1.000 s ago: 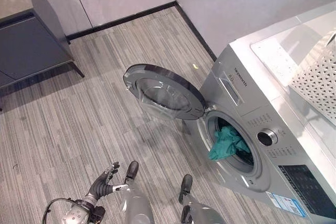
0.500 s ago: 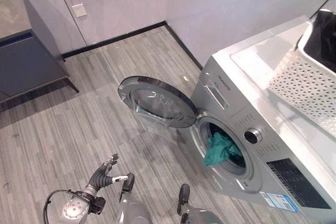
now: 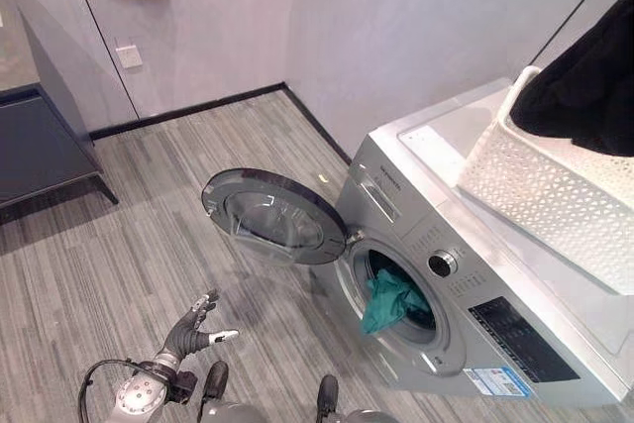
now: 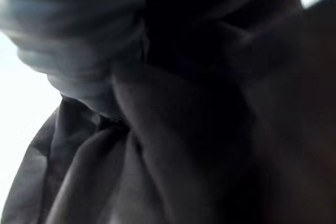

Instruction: Grab the laundry basket,head to the washer,open it,put in the laundry and shut it.

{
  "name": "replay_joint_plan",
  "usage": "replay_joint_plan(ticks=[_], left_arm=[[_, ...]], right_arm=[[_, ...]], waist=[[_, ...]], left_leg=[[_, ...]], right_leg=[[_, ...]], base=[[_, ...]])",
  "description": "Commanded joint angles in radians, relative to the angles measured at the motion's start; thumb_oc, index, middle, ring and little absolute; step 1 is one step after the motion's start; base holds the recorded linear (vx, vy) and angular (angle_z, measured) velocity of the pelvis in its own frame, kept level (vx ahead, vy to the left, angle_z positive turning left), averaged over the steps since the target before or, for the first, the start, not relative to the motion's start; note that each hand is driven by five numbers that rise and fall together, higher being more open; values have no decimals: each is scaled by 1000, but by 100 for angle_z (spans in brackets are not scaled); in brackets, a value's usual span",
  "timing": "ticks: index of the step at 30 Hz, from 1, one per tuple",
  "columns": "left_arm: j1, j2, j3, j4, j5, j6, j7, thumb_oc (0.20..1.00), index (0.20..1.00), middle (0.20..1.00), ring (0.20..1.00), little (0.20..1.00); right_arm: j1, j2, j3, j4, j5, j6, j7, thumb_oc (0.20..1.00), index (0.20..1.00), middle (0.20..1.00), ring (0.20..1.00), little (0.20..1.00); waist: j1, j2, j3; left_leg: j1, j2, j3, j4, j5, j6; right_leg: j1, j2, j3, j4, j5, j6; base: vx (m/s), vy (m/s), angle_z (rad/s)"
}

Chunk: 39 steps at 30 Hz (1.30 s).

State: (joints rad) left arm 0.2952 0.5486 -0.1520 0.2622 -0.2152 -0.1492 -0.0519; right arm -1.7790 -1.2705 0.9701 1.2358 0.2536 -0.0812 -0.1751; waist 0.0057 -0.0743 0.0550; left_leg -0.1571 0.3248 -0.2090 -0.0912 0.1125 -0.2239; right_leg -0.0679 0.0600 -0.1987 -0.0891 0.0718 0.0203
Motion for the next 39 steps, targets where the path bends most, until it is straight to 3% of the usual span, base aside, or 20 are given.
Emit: replay_joint_plan(ticks=[1, 2, 5, 11, 17, 18, 20, 21, 22, 23, 24, 27, 28, 30, 31, 32, 33, 34, 36, 39], left_arm=[[-26, 95, -3, -33, 48, -27, 46, 1000, 1000, 1000, 1000, 1000], [-26, 95, -3, -32, 48, -27, 46, 1000, 1000, 1000, 1000, 1000], [-22, 89, -2, -26, 69, -29, 75, 1000, 1000, 1000, 1000, 1000], [-41, 77, -16, -7, 80, -38, 90, 1000, 1000, 1000, 1000, 1000], [-68, 65, -38, 4, 103, -43, 101, 1000, 1000, 1000, 1000, 1000], [-84, 58, -52, 10, 102, -47, 109, 1000, 1000, 1000, 1000, 1000], [-87, 59, -55, 12, 103, -49, 112, 1000, 1000, 1000, 1000, 1000], [-97, 54, -67, 16, 93, -56, 123, 1000, 1000, 1000, 1000, 1000], [-98, 54, -67, 18, 93, -57, 124, 1000, 1000, 1000, 1000, 1000], [-100, 49, -71, 11, 87, -60, 125, 1000, 1000, 1000, 1000, 1000], [-96, 44, -76, 1, 81, -67, 123, 1000, 1000, 1000, 1000, 1000], [-91, 42, -77, -5, 74, -69, 121, 1000, 1000, 1000, 1000, 1000], [-90, 38, -82, -20, 72, -74, 115, 1000, 1000, 1000, 1000, 1000], [-106, 46, -94, -30, 87, -83, 119, 1000, 1000, 1000, 1000, 1000], [-106, 48, -93, -30, 87, -83, 120, 1000, 1000, 1000, 1000, 1000], [-123, 42, -95, -36, 87, -91, 133, 1000, 1000, 1000, 1000, 1000], [-121, 45, -93, -34, 88, -92, 133, 1000, 1000, 1000, 1000, 1000], [-142, 47, -91, -40, 91, -92, 144, 1000, 1000, 1000, 1000, 1000], [-153, 58, -84, -41, 89, -93, 152, 1000, 1000, 1000, 1000, 1000], [-168, 77, -60, -66, 108, -104, 187, 1000, 1000, 1000, 1000, 1000]], right_arm=[[-172, -85, 35, -8, -156, 17, -244, 200, 200, 200, 200, 200], [-171, -86, 34, -9, -156, 18, -245, 200, 200, 200, 200, 200], [-208, -183, 60, -134, -324, 70, -413, 200, 200, 200, 200, 200], [-288, -249, 168, -188, -369, 62, -461, 200, 200, 200, 200, 200], [-293, -292, 170, -277, -390, 56, -496, 200, 200, 200, 200, 200], [-271, -289, 151, -294, -383, 46, -496, 200, 200, 200, 200, 200], [-256, -286, 136, -292, -386, 43, -498, 200, 200, 200, 200, 200], [-249, -272, 127, -285, -373, 37, -491, 200, 200, 200, 200, 200], [-248, -272, 126, -284, -373, 36, -491, 200, 200, 200, 200, 200], [-243, -266, 121, -281, -365, 33, -482, 200, 200, 200, 200, 200], [-244, -252, 120, -270, -359, 35, -472, 200, 200, 200, 200, 200], [-244, -240, 123, -261, -363, 39, -465, 200, 200, 200, 200, 200], [-211, -216, 90, -257, -356, 42, -449, 200, 200, 200, 200, 200], [-119, -189, 5, -273, -374, 56, -429, 200, 200, 200, 200, 200], [-108, -190, -6, -274, -375, 56, -430, 200, 200, 200, 200, 200], [-36, -167, -80, -300, -359, 53, -420, 200, 200, 200, 200, 200], [-16, -168, -100, -304, -361, 54, -422, 200, 200, 200, 200, 200], [43, -136, -166, -383, -369, 54, -419, 200, 200, 200, 200, 200], [110, -118, -237, -426, -380, 58, -422, 200, 200, 200, 200, 200], [326, -13, -436, -616, -418, 49, -406, 200, 200, 200, 200, 200]], waist=[[8, -73, -32], [8, -73, -31], [0, -75, -45], [-17, -90, -50], [-31, -115, -46], [-26, -123, -44], [-28, -131, -43], [-36, -134, -48], [-35, -136, -45], [-44, -133, -46], [-62, -127, -51], [-61, -119, -52], [-62, -108, -44], [-62, -109, -11], [-61, -114, -11], [-70, -114, 19], [-68, -120, 18], [-79, -115, 53], [-79, -114, 71], [-73, -83, 96]], left_leg=[[206, 61, 30, 90, 250, 5], [206, 61, 29, 90, 250, 5], [212, 60, 24, 94, 233, 9], [212, 61, 39, 116, 204, 9], [189, 76, 38, 182, 191, 1], [185, 66, -30, 211, 151, 5], [177, 56, -69, 230, 128, 9], [189, 48, -120, 239, 73, 19], [184, 44, -125, 246, 76, 17], [193, 37, -136, 244, 28, 24], [208, 26, -111, 232, -66, 38], [226, 18, -75, 226, -125, 52], [259, -15, -16, 210, -226, 74], [277, -95, 54, 209, -352, 114], [275, -99, 56, 213, -354, 116], [270, -147, 77, 224, -401, 137], [270, -150, 81, 227, -402, 139], [254, -178, 114, 251, -405, 156], [238, -185, 135, 277, -411, 167], [206, -219, 193, 290, -407, 214]], right_leg=[[74, -71, 93, 10, -133, 74], [74, -71, 93, 10, -133, 74], [81, -72, 95, 10, -135, 77], [86, -77, 100, 18, -140, 79], [89, -83, 117, 24, -124, 81], [79, -88, 155, 27, -114, 85], [71, -92, 169, 33, -107, 88], [69, -98, 192, 38, -112, 96], [65, -100, 192, 41, -106, 96], [59, -107, 202, 47, -103, 104], [45, -132, 209, 57, -92, 120], [33, -149, 224, 69, -87, 133], [0, -188, 254, 92, -54, 156], [-41, -263, 288, 91, 26, 206], [-40, -266, 291, 88, 29, 208], [-65, -306, 305, 71, 115, 226], [-64, -309, 309, 65, 121, 228], [-95, -326, 296, 42, 183, 226], [-108, -322, 275, 39, 175, 219], [-90, -292, 196, 107, 77, 183]], base=[[0, 0, 0], [0, 0, 0], [0, 0, 0], [-22, 30, 1], [-54, 45, -3], [-108, 83, -9], [-79, 124, -33], [-51, 155, -57], [-59, 202, -81], [-108, 270, -82], [-72, 274, -58], [-86, 288, -14], [-208, 513, -60], [-301, 622, -75], [-304, 474, -37], [-175, 238, -2], [-367, 395, 0], [-274, 255, -26], [-265, 211, -64], [-263, 235, -62]])
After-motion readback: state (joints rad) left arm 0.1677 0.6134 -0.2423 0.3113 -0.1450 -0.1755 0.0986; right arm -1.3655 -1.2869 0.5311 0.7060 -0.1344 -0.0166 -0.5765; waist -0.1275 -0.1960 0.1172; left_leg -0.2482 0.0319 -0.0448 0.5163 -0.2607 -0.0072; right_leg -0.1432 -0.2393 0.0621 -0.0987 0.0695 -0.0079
